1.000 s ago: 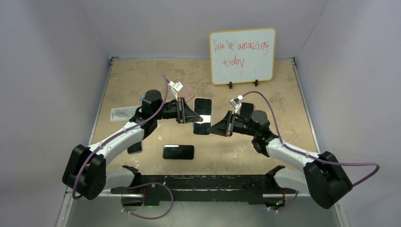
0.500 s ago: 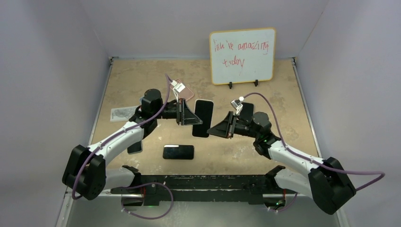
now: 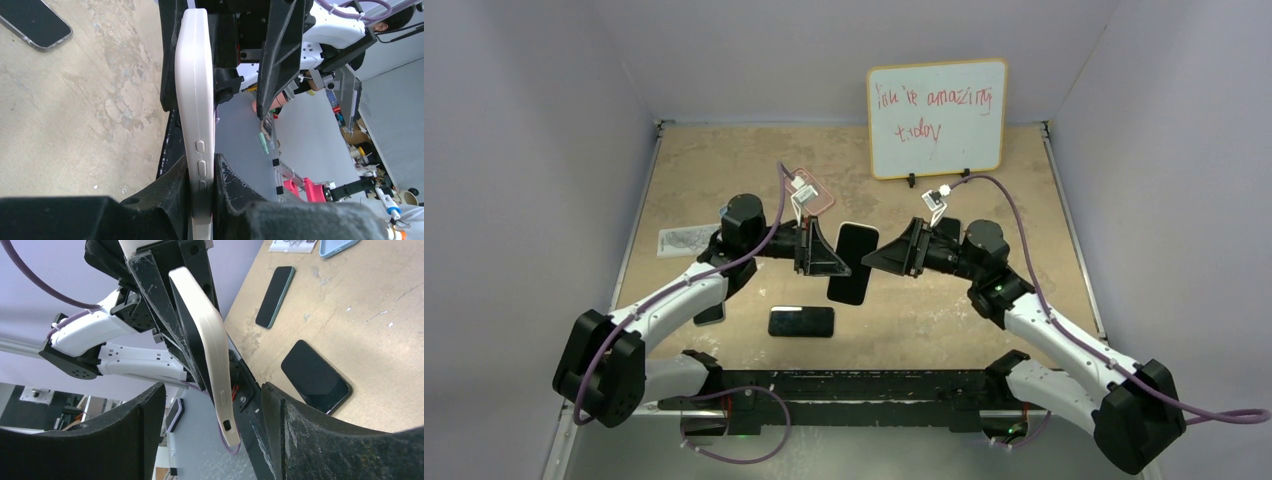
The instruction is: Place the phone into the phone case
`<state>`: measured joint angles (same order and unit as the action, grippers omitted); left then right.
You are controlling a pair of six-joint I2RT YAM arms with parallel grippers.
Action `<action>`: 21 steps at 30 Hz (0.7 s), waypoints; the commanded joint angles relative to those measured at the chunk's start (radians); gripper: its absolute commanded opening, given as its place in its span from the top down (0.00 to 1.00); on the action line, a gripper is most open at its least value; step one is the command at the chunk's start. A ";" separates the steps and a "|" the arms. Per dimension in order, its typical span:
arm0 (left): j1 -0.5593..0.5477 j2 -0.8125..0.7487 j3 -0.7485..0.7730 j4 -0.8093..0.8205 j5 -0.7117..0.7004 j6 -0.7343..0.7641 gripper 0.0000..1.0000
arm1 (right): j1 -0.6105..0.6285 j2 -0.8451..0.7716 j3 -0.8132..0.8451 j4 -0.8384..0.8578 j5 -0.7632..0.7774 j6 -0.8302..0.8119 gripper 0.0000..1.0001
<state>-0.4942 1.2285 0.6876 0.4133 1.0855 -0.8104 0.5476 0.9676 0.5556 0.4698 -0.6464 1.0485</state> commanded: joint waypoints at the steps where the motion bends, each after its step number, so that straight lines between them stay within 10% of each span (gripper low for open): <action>1: -0.007 -0.028 -0.010 0.091 0.050 0.002 1.00 | -0.006 0.003 0.073 -0.035 0.004 -0.058 0.31; 21: -0.009 -0.005 0.001 0.003 0.072 0.065 1.00 | -0.006 0.021 0.142 -0.039 0.026 -0.077 0.58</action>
<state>-0.4992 1.2285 0.6632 0.4152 1.1316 -0.7929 0.5465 0.9939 0.6403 0.4084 -0.6426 0.9939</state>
